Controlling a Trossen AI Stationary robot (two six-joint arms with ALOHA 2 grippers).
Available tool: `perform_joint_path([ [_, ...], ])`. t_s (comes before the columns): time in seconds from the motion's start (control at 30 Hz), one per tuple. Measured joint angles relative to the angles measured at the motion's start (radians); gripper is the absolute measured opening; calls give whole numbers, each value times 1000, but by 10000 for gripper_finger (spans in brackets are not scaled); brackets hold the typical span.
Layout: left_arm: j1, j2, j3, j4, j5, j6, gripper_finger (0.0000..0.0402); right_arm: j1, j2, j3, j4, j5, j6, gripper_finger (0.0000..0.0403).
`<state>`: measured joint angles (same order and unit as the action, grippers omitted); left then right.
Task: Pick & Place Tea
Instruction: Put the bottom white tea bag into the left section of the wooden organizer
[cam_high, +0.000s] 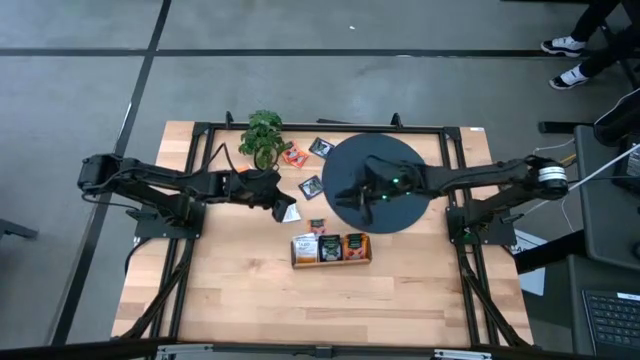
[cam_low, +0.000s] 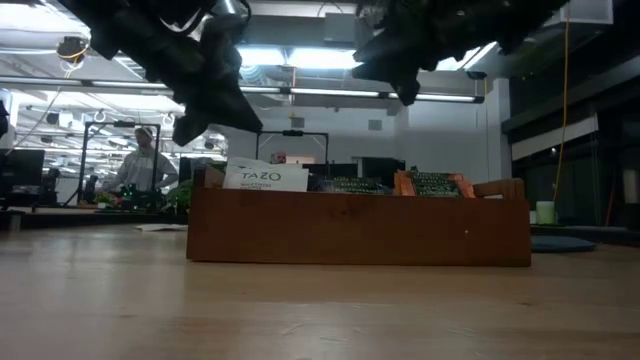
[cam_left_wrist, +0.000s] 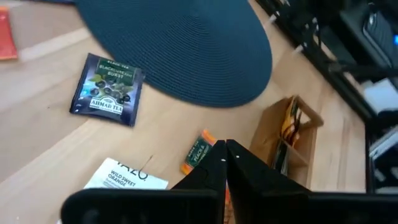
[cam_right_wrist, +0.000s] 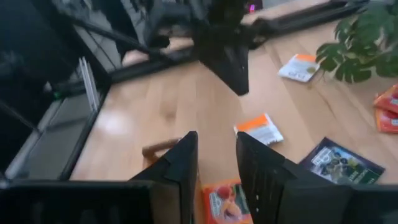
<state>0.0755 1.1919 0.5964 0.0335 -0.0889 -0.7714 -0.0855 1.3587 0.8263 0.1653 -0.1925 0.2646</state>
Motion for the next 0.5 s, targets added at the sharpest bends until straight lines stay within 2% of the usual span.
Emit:
perform_joint_path([
  [0.13, 30, 0, 0, 1, -25, -89, 6, -11, -40, -71, 73, 0, 48, 113],
  [0.5, 64, 0, 0, 16, -15, -187, 3, -10, -47, -83, 80, 0, 72, 113],
])
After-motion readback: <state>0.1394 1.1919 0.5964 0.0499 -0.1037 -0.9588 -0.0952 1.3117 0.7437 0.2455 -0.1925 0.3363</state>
